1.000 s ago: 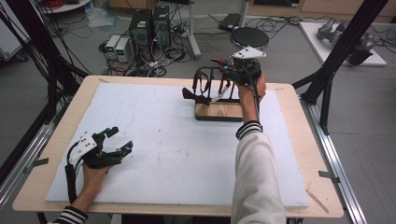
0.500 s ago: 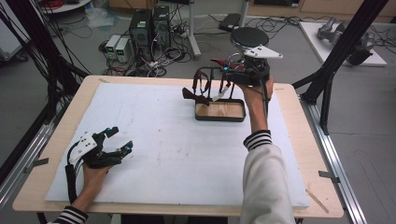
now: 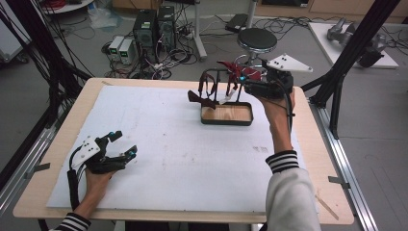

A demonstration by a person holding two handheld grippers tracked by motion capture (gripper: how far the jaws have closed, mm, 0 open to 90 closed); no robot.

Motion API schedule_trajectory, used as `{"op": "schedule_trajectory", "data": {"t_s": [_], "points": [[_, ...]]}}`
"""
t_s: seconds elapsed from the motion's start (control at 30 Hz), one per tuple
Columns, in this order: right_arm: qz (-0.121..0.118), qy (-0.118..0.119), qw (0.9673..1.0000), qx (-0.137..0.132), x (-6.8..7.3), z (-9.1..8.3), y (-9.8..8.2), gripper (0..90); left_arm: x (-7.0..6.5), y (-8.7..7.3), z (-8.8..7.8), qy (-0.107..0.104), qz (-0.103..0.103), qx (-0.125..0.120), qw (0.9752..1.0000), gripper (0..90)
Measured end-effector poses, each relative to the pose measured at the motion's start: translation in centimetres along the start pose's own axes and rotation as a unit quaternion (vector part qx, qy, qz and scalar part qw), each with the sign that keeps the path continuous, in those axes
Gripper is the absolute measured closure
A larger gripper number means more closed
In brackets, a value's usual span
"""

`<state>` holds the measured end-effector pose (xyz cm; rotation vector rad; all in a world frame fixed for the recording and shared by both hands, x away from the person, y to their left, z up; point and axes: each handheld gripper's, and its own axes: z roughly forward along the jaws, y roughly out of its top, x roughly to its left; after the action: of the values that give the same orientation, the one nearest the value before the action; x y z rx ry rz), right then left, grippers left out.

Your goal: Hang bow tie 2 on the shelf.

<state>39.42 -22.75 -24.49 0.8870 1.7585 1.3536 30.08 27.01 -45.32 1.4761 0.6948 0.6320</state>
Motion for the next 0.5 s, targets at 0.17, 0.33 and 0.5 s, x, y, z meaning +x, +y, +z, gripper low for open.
{"op": "schedule_trajectory", "data": {"t_s": [0.17,0.33,0.5], "points": [[-0.001,0.016,0.9997,-0.02,0.5,-2.1,-0.9,17.6,0.0,0.0,0.0,0.0,0.0,-0.001,1.0,15.5],[0.0,0.03,0.9986,-0.043,1.5,-4.6,-2.4,17.6,0.0,0.0,0.0,-0.001,0.0,-0.002,1.0,15.4],[0.013,0.041,0.9975,-0.056,2.6,-7.1,-5.5,17.6,0.0,0.0,-0.1,-0.001,0.002,-0.002,1.0,15.4]]}}
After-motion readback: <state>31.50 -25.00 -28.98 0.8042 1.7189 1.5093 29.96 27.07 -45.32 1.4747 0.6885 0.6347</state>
